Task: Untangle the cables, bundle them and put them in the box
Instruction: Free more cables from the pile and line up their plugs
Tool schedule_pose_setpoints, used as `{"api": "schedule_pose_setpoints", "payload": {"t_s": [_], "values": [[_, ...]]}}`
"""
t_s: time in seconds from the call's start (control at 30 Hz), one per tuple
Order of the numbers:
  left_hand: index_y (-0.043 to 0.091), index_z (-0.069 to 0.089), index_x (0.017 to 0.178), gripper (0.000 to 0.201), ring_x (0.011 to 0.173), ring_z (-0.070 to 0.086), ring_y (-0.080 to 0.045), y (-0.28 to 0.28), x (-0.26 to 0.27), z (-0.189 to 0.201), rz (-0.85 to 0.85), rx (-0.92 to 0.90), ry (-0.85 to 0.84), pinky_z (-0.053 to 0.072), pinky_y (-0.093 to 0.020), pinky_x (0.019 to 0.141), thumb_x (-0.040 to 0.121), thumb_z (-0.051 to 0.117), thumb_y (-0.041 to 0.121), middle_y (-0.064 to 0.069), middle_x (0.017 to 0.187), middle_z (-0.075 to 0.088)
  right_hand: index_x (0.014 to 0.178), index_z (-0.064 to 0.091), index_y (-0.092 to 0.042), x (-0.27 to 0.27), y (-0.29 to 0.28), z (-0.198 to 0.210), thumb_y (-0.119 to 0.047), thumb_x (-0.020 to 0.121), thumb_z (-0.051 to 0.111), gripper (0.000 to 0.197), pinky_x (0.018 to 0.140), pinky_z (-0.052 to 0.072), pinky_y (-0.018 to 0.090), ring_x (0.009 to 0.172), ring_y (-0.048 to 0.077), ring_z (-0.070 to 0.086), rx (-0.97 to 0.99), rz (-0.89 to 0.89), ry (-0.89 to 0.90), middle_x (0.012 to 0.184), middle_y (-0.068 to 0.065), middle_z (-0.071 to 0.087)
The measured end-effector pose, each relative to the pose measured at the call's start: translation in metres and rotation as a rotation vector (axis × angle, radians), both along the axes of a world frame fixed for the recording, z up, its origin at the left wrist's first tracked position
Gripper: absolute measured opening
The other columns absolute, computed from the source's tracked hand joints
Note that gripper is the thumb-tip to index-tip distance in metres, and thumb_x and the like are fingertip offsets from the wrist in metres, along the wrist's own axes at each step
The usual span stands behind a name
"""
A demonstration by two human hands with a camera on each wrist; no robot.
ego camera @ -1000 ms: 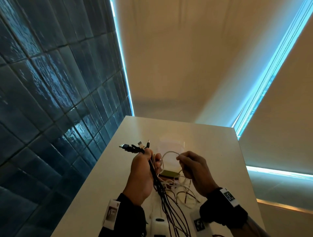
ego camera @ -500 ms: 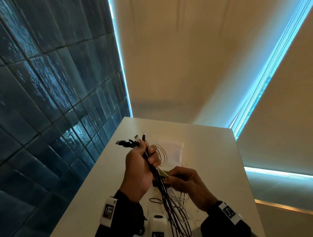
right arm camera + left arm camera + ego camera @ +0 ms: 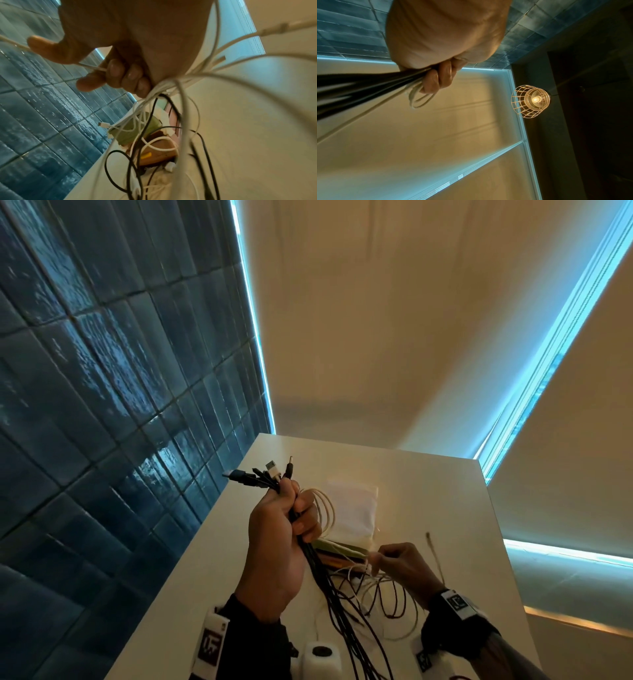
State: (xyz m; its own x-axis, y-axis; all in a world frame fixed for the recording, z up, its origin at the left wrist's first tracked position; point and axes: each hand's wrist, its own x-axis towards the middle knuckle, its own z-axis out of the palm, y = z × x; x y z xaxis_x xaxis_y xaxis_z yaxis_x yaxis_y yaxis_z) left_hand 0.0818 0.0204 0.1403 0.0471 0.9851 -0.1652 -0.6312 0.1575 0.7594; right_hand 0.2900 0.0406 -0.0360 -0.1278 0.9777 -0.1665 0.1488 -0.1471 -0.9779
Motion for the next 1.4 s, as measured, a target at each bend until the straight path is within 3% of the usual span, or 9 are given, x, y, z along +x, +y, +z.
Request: {"api": "schedule_pose_setpoints", "payload": {"t_s": [0.1, 0.23, 0.3, 0.43, 0.63, 0.8, 1.0, 1.13, 1.4], "values": [[0.016, 0.038, 0.075, 0.031, 0.045, 0.022, -0.008, -0.001, -0.005, 0.0, 0.025, 0.011, 0.016, 0.022, -0.022, 0.043, 0.104, 0.031, 0.024, 0.004, 0.058, 0.036, 0.07, 0.071, 0.006, 0.005, 0.003, -0.006, -0.035, 0.082, 0.071, 0.043, 0.074, 0.049, 0.024, 0.071, 0.012, 0.063, -0.025, 0.039, 0.056, 0.071, 0.011, 0.07], [0.016, 0.036, 0.074, 0.032, 0.045, 0.022, -0.008, -0.003, -0.004, -0.004, 0.053, 0.009, 0.047, 0.021, -0.022, 0.044, 0.105, 0.031, 0.024, 0.004, 0.058, 0.035, 0.075, 0.074, -0.003, 0.01, 0.007, -0.013, -0.051, 0.078, 0.067, 0.048, 0.078, 0.048, 0.033, 0.077, 0.022, 0.061, 0.0, 0.064, -0.002, 0.083, 0.025, 0.069], [0.016, 0.035, 0.074, 0.032, 0.045, 0.022, -0.008, -0.002, -0.004, -0.007, 0.068, 0.005, 0.078, 0.022, -0.022, 0.043, 0.105, 0.031, 0.023, 0.004, 0.059, 0.035, 0.075, 0.074, -0.007, 0.011, 0.011, -0.011, -0.039, 0.085, 0.066, 0.035, 0.075, 0.046, 0.03, 0.075, 0.018, 0.059, 0.027, 0.057, -0.05, 0.08, 0.022, 0.069], [0.015, 0.034, 0.074, 0.033, 0.044, 0.026, -0.009, 0.0, 0.0, -0.017, 0.063, -0.023, 0.19, 0.024, -0.024, 0.044, 0.106, 0.029, 0.02, 0.001, 0.059, 0.038, 0.073, 0.072, -0.006, 0.005, 0.024, 0.012, -0.016, 0.092, 0.062, 0.024, 0.056, 0.038, 0.022, 0.055, 0.009, 0.046, 0.023, -0.12, -0.07, 0.054, -0.007, 0.056], [0.011, 0.042, 0.081, 0.027, 0.052, 0.037, -0.014, 0.007, 0.025, -0.044, -0.005, -0.215, 0.292, 0.027, -0.03, 0.052, 0.105, 0.032, 0.02, -0.006, 0.068, 0.054, 0.08, 0.071, -0.002, -0.01, 0.02, 0.061, -0.013, 0.093, 0.059, 0.021, 0.05, 0.027, 0.028, 0.053, 0.018, 0.033, 0.082, -0.241, 0.257, 0.057, 0.005, 0.04], [0.003, 0.052, 0.095, 0.03, 0.049, 0.05, -0.015, 0.013, 0.043, -0.048, -0.006, -0.31, 0.369, 0.039, -0.026, 0.045, 0.106, 0.033, 0.024, -0.01, 0.068, 0.059, 0.091, 0.068, 0.006, -0.028, -0.004, 0.091, -0.005, 0.093, 0.054, 0.017, 0.057, 0.038, 0.022, 0.063, 0.016, 0.049, 0.215, -0.005, 0.345, 0.075, 0.012, 0.062], [0.007, 0.05, 0.077, 0.038, 0.056, 0.049, -0.021, 0.017, 0.046, -0.038, 0.016, -0.261, 0.102, 0.041, -0.033, 0.06, 0.105, 0.033, 0.027, -0.007, 0.063, 0.053, 0.089, 0.068, 0.005, -0.025, -0.016, 0.081, -0.013, 0.089, 0.061, 0.02, 0.059, 0.042, 0.022, 0.065, 0.017, 0.053, 0.248, 0.115, 0.278, 0.073, 0.013, 0.062], [0.015, 0.039, 0.077, 0.029, 0.049, 0.038, -0.014, 0.024, 0.045, -0.039, 0.085, -0.194, -0.057, 0.034, -0.031, 0.056, 0.105, 0.034, 0.021, 0.0, 0.058, 0.039, 0.083, 0.069, -0.001, -0.018, -0.016, 0.066, -0.022, 0.086, 0.065, 0.022, 0.059, 0.039, 0.025, 0.064, 0.019, 0.051, 0.235, 0.09, 0.262, 0.07, 0.011, 0.061], [0.018, 0.033, 0.071, 0.033, 0.048, 0.024, -0.009, 0.016, 0.041, -0.032, 0.088, 0.013, 0.081, 0.022, -0.026, 0.048, 0.104, 0.033, 0.016, 0.004, 0.06, 0.028, 0.067, 0.069, -0.001, 0.001, -0.006, 0.037, -0.011, 0.085, 0.069, 0.021, 0.057, 0.04, 0.02, 0.056, 0.009, 0.048, 0.201, 0.048, 0.133, 0.058, 0.0, 0.057]]}}
